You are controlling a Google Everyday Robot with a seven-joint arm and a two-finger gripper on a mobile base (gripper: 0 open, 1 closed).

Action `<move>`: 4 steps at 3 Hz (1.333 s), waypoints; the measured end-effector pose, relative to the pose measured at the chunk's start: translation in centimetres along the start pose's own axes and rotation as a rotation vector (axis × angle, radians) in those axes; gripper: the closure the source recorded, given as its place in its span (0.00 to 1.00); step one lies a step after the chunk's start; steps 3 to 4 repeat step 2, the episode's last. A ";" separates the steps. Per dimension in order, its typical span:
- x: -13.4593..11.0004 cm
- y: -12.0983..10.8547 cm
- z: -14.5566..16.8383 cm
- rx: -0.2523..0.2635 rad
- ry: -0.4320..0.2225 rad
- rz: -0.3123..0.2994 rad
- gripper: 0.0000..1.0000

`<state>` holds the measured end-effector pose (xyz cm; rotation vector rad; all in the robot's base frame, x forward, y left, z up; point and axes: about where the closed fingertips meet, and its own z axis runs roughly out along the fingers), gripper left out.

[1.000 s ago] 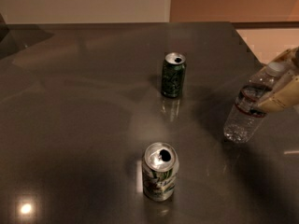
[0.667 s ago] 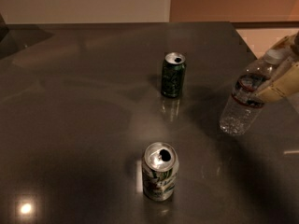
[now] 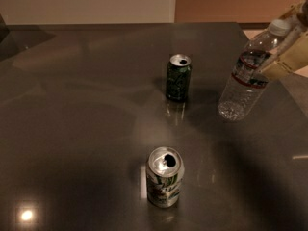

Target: Pick water bottle

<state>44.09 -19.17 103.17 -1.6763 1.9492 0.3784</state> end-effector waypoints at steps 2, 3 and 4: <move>-2.5 -1.4 -0.8 0.040 -0.034 -0.041 1.00; -2.5 -1.4 -0.8 0.040 -0.034 -0.041 1.00; -2.5 -1.4 -0.8 0.040 -0.034 -0.041 1.00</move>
Offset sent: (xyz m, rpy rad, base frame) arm 0.0022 0.0085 0.0155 0.0060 -0.0152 0.0313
